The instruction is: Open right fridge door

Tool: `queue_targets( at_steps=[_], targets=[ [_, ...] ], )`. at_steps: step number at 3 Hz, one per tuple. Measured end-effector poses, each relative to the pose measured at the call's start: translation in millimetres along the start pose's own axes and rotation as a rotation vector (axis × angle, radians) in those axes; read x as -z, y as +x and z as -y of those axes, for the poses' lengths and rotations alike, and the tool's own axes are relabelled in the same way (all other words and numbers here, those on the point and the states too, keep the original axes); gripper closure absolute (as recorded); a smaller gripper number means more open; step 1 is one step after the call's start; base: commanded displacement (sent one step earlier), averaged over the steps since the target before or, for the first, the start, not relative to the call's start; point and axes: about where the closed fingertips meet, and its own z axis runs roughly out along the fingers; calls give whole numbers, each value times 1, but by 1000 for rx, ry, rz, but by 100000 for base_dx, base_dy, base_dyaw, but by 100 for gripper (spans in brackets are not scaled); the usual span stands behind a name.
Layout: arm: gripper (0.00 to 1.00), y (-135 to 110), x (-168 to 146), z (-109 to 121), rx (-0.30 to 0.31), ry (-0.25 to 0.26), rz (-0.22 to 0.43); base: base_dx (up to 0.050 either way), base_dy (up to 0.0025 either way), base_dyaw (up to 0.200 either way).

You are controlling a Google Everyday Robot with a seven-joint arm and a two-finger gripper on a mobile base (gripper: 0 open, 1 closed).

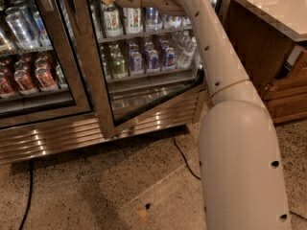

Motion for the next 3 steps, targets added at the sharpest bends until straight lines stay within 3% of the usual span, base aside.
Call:
queue_targets(
  at_steps=[1,2,3],
  targets=[
    [0,-3,2,1,0,0,0,0,0,0],
    [0,-9,1,-1,21,-22,7,3,-2,-19574],
    [0,-9,1,-1,21,-22,7,-4947,-7,49]
  ],
)
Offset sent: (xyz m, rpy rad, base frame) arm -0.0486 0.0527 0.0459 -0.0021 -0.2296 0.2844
